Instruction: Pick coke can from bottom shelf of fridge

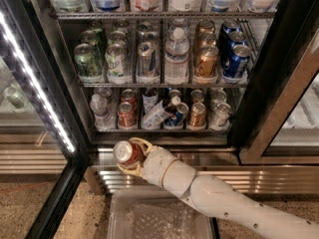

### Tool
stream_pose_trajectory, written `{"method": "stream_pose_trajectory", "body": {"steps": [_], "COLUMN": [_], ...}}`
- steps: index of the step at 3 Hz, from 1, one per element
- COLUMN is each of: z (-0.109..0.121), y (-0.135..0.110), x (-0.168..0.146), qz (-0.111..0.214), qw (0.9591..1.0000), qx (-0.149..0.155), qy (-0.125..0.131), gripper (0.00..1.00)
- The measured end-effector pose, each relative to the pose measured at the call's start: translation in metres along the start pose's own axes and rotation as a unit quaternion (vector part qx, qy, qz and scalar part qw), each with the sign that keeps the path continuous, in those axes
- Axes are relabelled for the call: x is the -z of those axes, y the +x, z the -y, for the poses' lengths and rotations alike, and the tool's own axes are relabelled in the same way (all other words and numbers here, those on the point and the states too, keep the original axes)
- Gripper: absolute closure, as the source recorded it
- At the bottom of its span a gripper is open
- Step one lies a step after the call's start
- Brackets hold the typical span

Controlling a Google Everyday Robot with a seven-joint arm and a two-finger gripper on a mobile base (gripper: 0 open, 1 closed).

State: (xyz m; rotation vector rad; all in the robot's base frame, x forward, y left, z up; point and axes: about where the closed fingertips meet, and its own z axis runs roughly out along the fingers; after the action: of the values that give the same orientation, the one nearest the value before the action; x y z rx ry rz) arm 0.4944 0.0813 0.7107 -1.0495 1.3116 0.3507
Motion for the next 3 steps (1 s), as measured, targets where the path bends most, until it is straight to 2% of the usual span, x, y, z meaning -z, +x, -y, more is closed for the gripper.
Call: {"method": "stream_pose_trajectory", "body": {"steps": [1, 2, 3], "z": [0.004, 0.039, 0.079], "y": [-0.002, -0.004, -0.009], "x": [-0.004, 0.007, 0.026], "qz": [0.009, 0.036, 0.073], "qw": [0.9998, 0.9979, 0.9930], "qx": [-0.009, -0.052, -0.093], "qy": [-0.011, -0.010, -0.006], "gripper": [1.00, 1.00, 1.00]}}
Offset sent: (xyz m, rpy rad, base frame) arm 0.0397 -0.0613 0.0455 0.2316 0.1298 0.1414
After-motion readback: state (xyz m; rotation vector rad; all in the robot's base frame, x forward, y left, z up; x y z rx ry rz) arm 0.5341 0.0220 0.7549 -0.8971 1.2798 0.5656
